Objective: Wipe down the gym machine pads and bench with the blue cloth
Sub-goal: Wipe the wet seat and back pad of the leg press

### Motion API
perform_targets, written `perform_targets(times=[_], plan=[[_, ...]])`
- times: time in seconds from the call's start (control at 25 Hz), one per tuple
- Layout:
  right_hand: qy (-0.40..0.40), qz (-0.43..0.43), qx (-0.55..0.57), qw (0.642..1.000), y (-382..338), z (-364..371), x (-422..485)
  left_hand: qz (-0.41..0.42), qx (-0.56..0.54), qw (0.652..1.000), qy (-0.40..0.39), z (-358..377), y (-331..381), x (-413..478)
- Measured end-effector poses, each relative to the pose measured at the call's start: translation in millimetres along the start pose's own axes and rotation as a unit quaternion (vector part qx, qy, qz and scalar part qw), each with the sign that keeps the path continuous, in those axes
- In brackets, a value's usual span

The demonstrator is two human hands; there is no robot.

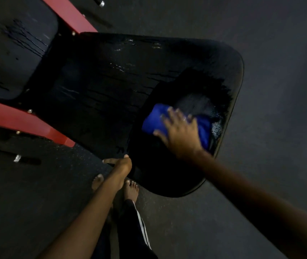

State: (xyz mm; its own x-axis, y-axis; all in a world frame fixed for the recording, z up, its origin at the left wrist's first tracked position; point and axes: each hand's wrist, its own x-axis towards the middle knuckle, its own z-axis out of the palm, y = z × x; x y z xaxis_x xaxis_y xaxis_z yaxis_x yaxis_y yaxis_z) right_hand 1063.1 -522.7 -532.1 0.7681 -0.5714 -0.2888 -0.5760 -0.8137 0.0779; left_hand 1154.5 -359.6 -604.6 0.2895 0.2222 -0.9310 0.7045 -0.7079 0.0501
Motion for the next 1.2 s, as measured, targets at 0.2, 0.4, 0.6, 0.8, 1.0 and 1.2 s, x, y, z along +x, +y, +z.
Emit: perform_targets(times=[0.2,0.4,0.6,0.8,1.0,1.2], plan=[[-0.010,-0.094,-0.066,0.993,28,3,9,-0.038,-0.037,0.999,-0.003,-7,5,-2],[0.010,0.096,-0.089,0.991,120,-35,119,-0.004,-0.037,0.999,0.004,0,-12,18],[0.006,0.159,-0.028,0.987,68,-29,132,-0.017,-0.004,1.000,-0.011,3,-15,19],[-0.071,-0.098,-0.052,0.991,3,2,76,0.016,0.023,0.999,0.014,4,-23,22],[-0.017,0.015,-0.081,0.996,149,-48,203,-0.009,0.044,0.999,0.023,3,-14,6],[-0.012,0.095,-0.038,0.995,133,-53,193,-0.039,0.018,0.998,0.052,8,-8,7]])
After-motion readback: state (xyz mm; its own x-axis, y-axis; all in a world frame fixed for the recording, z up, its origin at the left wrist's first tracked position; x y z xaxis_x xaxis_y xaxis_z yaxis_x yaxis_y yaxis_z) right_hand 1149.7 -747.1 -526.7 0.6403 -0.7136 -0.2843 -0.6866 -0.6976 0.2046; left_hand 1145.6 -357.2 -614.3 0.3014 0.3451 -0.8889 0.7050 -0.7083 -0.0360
